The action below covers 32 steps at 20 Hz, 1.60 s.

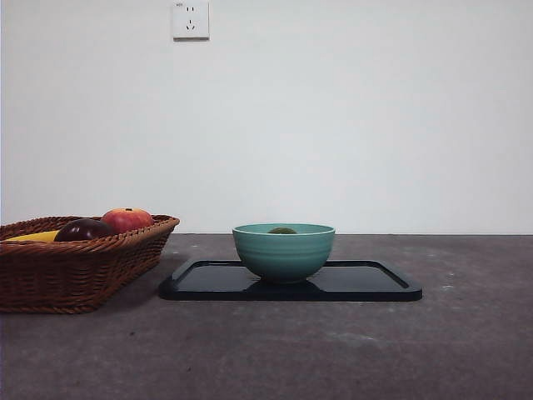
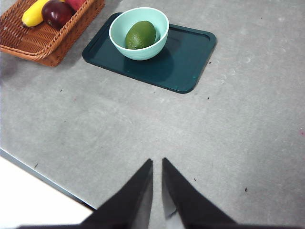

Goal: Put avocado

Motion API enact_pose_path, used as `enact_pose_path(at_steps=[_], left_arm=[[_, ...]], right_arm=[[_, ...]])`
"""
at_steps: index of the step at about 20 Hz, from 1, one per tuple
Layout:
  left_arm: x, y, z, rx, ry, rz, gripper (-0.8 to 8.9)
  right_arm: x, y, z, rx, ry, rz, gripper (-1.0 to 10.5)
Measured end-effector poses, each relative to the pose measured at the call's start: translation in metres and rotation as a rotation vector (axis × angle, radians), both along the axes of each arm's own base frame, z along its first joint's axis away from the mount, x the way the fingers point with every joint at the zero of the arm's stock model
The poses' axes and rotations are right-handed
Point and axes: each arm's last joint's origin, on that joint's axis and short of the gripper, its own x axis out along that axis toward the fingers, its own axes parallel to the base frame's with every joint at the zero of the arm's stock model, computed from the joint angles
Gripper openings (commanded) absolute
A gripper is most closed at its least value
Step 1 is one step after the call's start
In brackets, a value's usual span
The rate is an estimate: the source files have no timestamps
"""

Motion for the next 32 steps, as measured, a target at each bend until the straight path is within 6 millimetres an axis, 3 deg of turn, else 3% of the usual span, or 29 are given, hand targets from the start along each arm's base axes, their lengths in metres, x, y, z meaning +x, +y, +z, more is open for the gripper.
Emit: enact_pose_path(at_steps=[5, 10, 32], left_arm=[[-0.003, 0.006, -0.024, -0.041, -0.032, 0.014, 0.26], [-0.006, 0.008, -0.02, -0.043, -0.129, 0.035, 0.26], [-0.006, 0.007, -0.02, 0.026, -0.137, 0.016, 0.26]], right_arm=[[0.0, 0.0, 0.0, 0.0, 0.0, 0.0, 0.3], [0.0, 0.0, 0.0, 0.0, 0.0, 0.0, 0.3], [0.0, 0.0, 0.0, 0.0, 0.0, 0.0, 0.3]])
